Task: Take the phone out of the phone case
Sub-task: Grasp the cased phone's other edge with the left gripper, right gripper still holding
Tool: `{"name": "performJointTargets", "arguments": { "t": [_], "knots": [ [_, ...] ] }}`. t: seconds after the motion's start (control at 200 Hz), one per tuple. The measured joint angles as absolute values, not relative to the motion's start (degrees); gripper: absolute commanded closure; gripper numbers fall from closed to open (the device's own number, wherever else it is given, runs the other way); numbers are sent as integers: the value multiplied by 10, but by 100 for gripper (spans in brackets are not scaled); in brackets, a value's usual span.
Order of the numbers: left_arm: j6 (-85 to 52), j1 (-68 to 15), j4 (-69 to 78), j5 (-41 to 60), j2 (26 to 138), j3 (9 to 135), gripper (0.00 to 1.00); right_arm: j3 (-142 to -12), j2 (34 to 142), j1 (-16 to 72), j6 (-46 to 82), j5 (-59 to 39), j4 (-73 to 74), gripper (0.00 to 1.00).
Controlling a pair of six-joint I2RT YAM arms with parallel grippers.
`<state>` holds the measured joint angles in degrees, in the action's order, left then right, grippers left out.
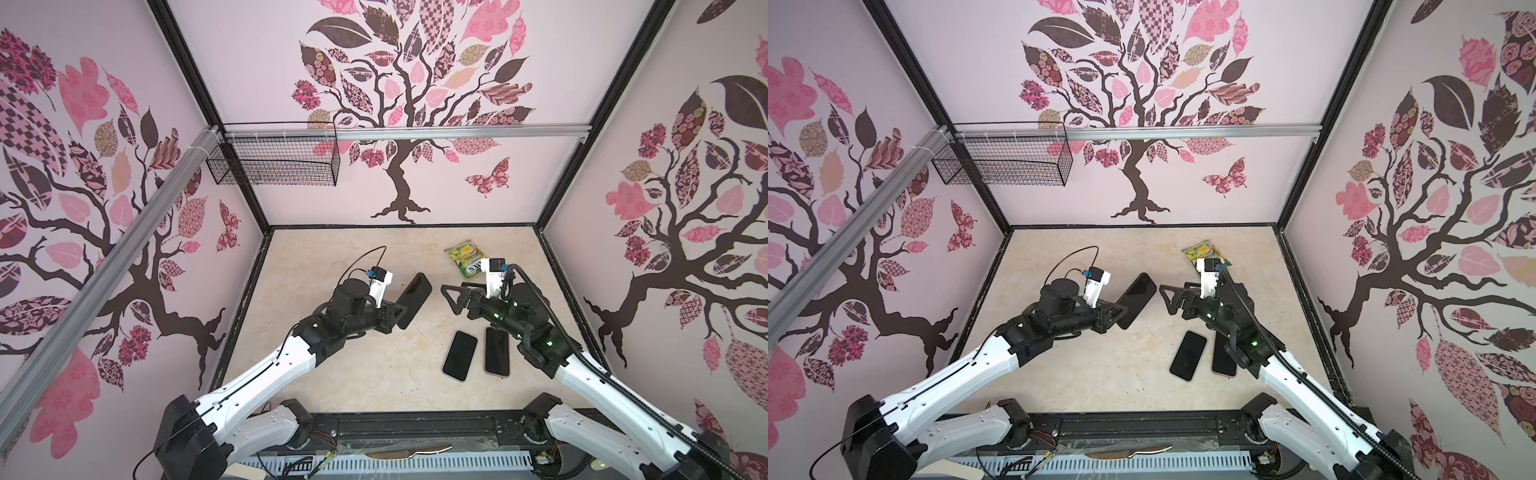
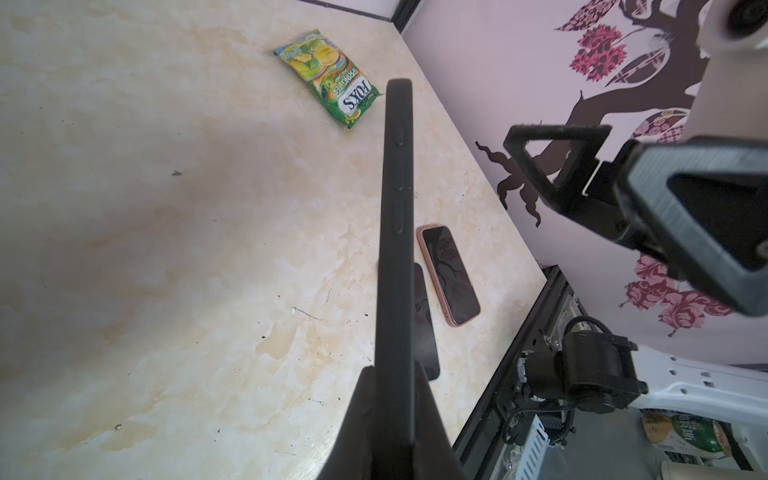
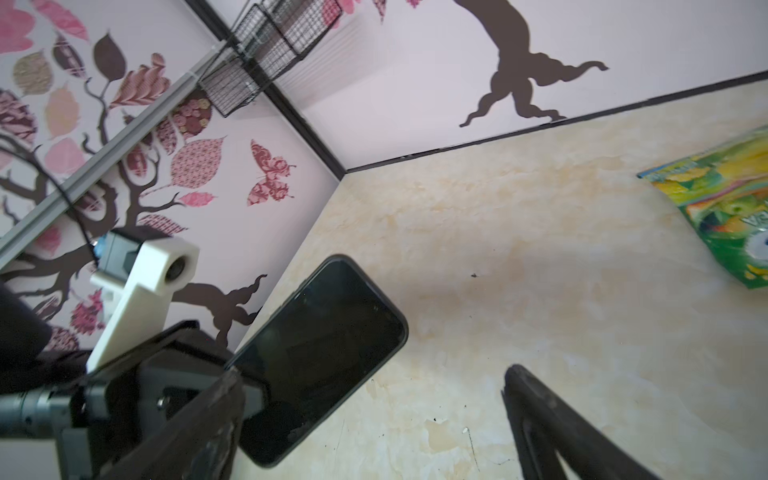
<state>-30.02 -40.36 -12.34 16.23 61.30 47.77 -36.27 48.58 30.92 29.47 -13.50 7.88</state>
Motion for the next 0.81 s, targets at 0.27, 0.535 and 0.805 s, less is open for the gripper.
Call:
{"name": "performJointTargets", "arguments": {
  "t": [0.27, 0.535, 0.805],
  "knots": [
    [-372, -368, -17, 197, 574, 452, 100, -260, 495, 309, 360, -266, 262, 1],
    [-455, -352, 107, 239, 561, 413, 100, -219, 549, 309, 477, -329, 485, 2],
    [-521, -352, 215, 270, 559, 404, 100, -233, 622, 318, 555, -353, 650, 10]
  ]
}}
